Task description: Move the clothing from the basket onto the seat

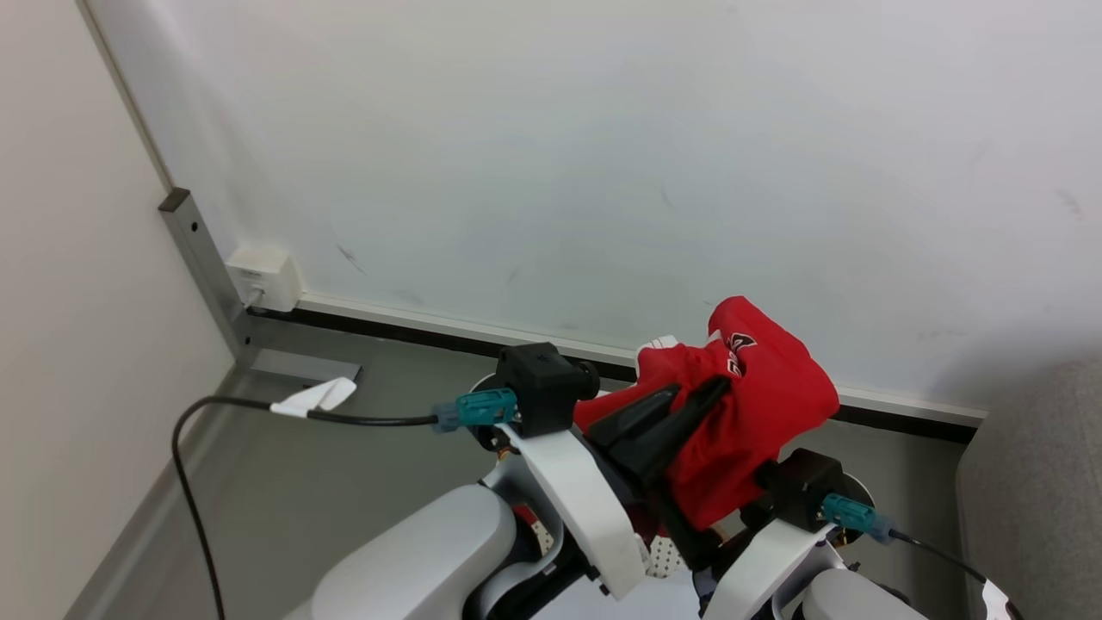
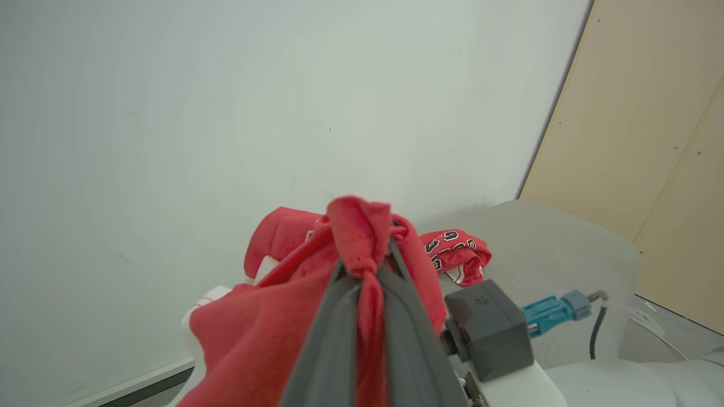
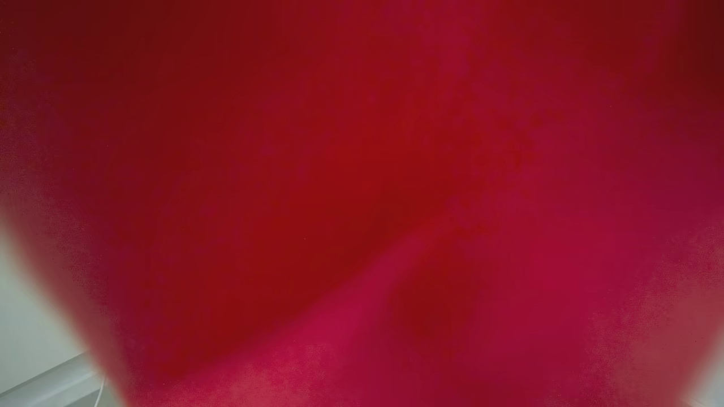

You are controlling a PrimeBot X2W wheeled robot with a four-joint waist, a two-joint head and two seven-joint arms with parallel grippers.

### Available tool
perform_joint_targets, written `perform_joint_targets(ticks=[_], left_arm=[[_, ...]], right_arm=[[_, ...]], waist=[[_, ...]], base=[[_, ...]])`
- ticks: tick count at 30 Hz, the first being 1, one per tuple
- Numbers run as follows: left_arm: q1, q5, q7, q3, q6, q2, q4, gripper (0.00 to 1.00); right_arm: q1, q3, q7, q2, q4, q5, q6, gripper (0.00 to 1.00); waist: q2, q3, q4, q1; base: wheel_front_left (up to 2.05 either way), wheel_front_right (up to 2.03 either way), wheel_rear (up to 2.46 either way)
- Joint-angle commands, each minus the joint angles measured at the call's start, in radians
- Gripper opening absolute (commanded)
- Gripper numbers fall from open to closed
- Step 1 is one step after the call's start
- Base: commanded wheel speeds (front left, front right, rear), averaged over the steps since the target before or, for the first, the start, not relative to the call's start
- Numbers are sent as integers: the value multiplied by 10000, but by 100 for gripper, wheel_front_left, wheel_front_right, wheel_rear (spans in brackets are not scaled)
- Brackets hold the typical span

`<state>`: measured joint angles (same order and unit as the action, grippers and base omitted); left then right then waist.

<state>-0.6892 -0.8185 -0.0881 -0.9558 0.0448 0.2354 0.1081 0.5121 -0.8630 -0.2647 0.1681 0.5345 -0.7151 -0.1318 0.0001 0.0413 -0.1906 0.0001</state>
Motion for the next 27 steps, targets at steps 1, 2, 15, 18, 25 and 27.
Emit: perform_joint_targets(ticks=[1, 2, 15, 18, 25, 27], left_arm=[[83, -54, 25, 2, 22, 41, -67, 0], [90, -70, 29, 8, 10, 70, -83, 0], [343, -207, -216, 242, -213, 377, 296, 0], [448, -139, -346, 270, -246, 478, 457, 0], [782, -309, -478, 250, -274, 566, 543, 37], [846, -295, -506, 218, -290, 592, 479, 100]], right_arm=[[103, 84, 7, -35, 96, 37, 22, 38], [125, 147, 5, -82, 128, 56, 22, 0], [-346, 1282, 4, -53, -348, 409, 22, 0], [-546, 1691, 2, 48, -622, 502, 22, 0], [-937, 2788, 2, 333, -1289, 885, 23, 0], [-1008, 3151, 2, 374, -1442, 936, 23, 0]], waist=[[-1, 4, -31, -1], [-1, 0, -43, -1], [-1, -86, 336, -1], [-1, -123, 567, -1], [-1, -258, 1307, -1], [-1, -310, 1585, -1]], base=[[0, 0, 0], [0, 0, 0], [0, 0, 0], [0, 0, 0], [0, 0, 0], [0, 0, 0]])
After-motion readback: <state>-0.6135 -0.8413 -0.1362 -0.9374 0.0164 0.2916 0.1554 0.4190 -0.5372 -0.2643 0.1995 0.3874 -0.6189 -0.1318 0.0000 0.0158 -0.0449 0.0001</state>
